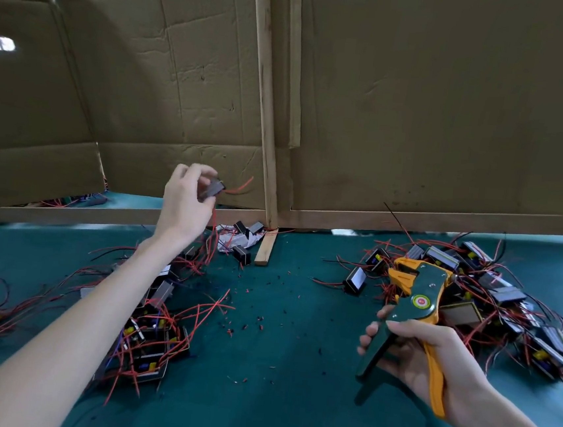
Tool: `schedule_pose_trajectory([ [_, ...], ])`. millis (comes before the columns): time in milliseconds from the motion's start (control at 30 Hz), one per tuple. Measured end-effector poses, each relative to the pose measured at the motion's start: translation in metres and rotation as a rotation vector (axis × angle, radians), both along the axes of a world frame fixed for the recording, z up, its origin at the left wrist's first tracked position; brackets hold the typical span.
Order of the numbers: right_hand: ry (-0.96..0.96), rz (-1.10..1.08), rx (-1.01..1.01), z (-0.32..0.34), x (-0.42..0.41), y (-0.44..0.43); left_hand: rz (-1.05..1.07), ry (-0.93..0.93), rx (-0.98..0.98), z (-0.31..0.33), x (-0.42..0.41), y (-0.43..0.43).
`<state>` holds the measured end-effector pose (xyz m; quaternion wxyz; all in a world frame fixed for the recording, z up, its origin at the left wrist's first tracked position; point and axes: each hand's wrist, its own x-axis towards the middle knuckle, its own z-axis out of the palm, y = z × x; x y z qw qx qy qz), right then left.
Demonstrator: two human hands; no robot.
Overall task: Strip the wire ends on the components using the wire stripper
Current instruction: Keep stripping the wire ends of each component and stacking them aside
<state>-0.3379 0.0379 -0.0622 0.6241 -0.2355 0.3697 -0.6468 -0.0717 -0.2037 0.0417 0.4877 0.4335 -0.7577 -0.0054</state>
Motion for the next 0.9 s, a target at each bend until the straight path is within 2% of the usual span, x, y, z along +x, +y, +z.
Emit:
schedule_pose_trajectory([
  [67,-0.002,0.005,0.000,0.000,0.000,0.000,-0.027,-0.064,-0.031,0.004,-0.003,0.003],
  [133,-0.001,0.009,0.002,-0.001,-0.001,-0.001,-0.037,-0.101,0.063,0.008,-0.004,0.004],
  [167,-0.003,0.013,0.005,-0.001,-0.001,-0.001,-0.054,-0.039,0.159,0.012,-0.002,0.003],
  [267,0.001,0.020,0.007,-0.001,-0.002,-0.001,-0.253,0.360,0.585,0.024,0.008,0.006],
  [333,0.003,0.027,0.005,-0.002,-0.001,-0.001,-0.304,0.577,0.692,0.025,0.015,0.006],
  [400,-0.001,0.034,0.004,-0.003,0.000,-0.001,-0.187,0.520,0.483,0.021,0.018,0.009],
  [500,0.000,0.037,0.003,-0.004,-0.001,-0.001,0.004,0.086,-0.046,0.015,0.022,0.016],
  [567,0.007,0.040,0.003,-0.004,0.000,-0.001,0.070,0.061,-0.204,0.014,0.024,0.016],
  [600,0.008,0.040,0.002,-0.003,0.000,0.000,0.070,0.062,-0.192,0.016,0.025,0.015],
  [700,0.009,0.039,0.005,-0.002,-0.001,0.000,0.092,-0.093,-0.187,0.009,0.024,0.019],
  [733,0.009,0.040,0.008,-0.002,0.000,0.000,0.121,0.003,-0.181,0.011,0.025,0.017],
  [800,0.002,0.030,0.013,-0.002,0.000,0.000,0.100,0.248,0.032,0.018,0.027,0.019],
  [867,0.001,0.026,0.015,-0.002,0.000,0.000,0.034,0.237,0.168,0.016,0.028,0.021],
  [900,-0.002,0.029,0.022,-0.001,0.000,0.000,0.039,0.250,0.144,0.015,0.027,0.025],
])
